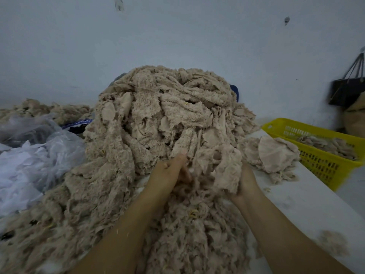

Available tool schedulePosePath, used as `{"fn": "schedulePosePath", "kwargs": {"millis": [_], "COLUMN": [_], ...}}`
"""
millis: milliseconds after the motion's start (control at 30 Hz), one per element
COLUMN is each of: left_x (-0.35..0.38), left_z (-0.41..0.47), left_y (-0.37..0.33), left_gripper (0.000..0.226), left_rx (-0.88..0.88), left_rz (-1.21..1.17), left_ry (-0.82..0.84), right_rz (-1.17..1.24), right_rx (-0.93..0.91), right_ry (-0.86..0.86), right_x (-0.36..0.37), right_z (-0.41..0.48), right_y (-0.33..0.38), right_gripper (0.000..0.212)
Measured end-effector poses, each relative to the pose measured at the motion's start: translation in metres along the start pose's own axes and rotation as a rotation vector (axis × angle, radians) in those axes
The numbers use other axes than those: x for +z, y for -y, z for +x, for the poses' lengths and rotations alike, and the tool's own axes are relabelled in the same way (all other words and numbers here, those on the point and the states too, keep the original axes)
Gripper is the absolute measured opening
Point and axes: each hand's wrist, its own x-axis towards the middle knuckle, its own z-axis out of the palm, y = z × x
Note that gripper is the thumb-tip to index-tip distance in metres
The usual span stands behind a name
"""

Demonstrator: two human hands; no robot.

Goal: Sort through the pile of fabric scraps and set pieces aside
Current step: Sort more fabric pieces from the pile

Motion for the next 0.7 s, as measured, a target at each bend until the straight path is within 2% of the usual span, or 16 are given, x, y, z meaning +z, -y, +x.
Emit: {"fn": "schedulePosePath", "kwargs": {"millis": [67,167,300,433,533,600,700], "left_x": [0.004,0.013,0.02,0.016,0.006,-0.003,-0.005], "left_z": [-0.002,-0.007,-0.007,-0.006,-0.004,-0.001,-0.004], "left_y": [-0.004,-0.005,-0.004,-0.003,-0.009,-0.012,-0.012], "left_gripper": [0.059,0.041,0.011,0.04,0.038,0.038,0.047], "left_rx": [0.065,0.139,0.148,0.128,0.071,0.054,0.025], "left_rz": [0.097,0.196,0.147,-0.016,-0.202,-0.35,-0.279], "left_ry": [0.062,0.151,0.106,0.068,0.006,-0.038,-0.066], "right_rz": [-0.049,-0.172,-0.19,-0.162,-0.164,-0.122,-0.121], "right_rx": [0.013,0.006,0.012,0.061,0.023,0.038,0.034], "right_ry": [-0.009,-0.06,-0.062,-0.091,-0.076,-0.053,-0.049], "right_x": [0.001,0.01,0.014,0.013,0.009,0.007,0.004], "right_z": [0.0,-0.001,-0.004,-0.004,-0.005,-0.007,-0.006], "right_y": [-0.001,-0.006,-0.006,-0.002,0.0,0.004,0.006], "right_gripper": [0.05,0.041,0.038,0.034,0.029,0.033,0.036]}}
